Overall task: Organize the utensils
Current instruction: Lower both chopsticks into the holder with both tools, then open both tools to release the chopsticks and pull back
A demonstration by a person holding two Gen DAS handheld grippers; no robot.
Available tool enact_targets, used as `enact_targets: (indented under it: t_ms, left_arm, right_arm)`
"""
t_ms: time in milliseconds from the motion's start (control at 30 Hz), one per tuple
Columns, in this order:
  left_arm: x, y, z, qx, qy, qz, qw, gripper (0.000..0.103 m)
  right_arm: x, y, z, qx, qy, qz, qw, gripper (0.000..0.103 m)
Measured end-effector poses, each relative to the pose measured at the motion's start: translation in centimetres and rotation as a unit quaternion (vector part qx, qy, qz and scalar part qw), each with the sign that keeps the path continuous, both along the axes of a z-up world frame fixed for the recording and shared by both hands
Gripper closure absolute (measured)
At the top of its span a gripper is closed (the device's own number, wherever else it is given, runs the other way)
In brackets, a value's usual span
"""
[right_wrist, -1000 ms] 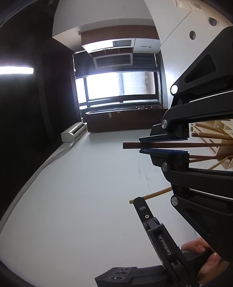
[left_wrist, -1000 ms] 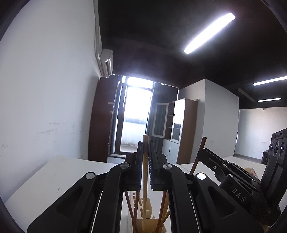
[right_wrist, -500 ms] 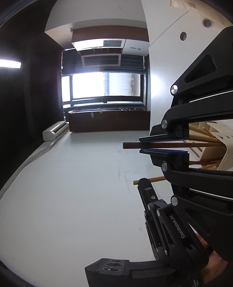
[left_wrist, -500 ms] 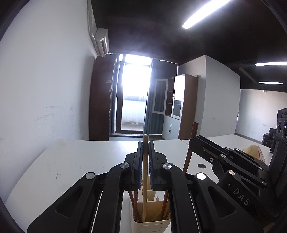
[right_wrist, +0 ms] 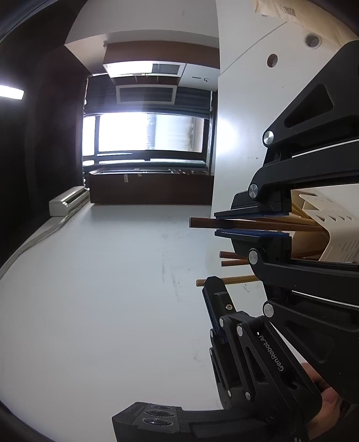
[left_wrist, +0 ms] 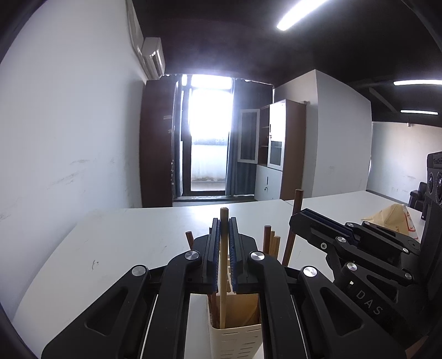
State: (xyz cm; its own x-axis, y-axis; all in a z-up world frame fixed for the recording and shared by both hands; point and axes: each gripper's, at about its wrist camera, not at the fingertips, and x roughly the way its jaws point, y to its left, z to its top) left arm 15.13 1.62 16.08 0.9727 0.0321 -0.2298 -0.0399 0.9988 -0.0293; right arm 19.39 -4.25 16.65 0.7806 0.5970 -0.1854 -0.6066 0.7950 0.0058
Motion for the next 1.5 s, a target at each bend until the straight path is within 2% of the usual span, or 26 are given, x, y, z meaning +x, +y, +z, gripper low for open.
enact_targets:
  t_ms: [967, 1233, 1300, 1367, 1500]
  left_arm:
    - [1.5, 0.5, -1.1, -0.005, 0.052, -0.017, 0.9985, 0.097]
    - [0.7, 1.3, -0.1, -0.017, 0.032, -0.007, 0.9993, 0.089]
    - [0.7, 1.2, -0.1, -0.015, 0.032, -0.005, 0.9994, 0.087]
    - [0.4, 1.0, -0.3, -0.012, 0.033, -0.005, 0.9994, 0.086]
    - [-0.1, 0.8, -0.4, -0.004, 0.033, -0.002, 0.9994, 0.085]
  right_arm:
    - [1.1, 0.8, -2.9, -0.062, 0.055, -0.01, 0.997, 0.094]
    - [2.1, -0.3, -2.6, -0.048, 0.064, -0.031, 0.996, 0.094]
    - [2.0, -0.4, -2.6, -0.047, 0.066, -0.026, 0.996, 0.091]
    - [1.7, -0.3, -2.7, -0.047, 0.065, -0.021, 0.997, 0.081]
    - [1.1, -0.2, -2.7, -0.056, 0.058, -0.025, 0.996, 0.081]
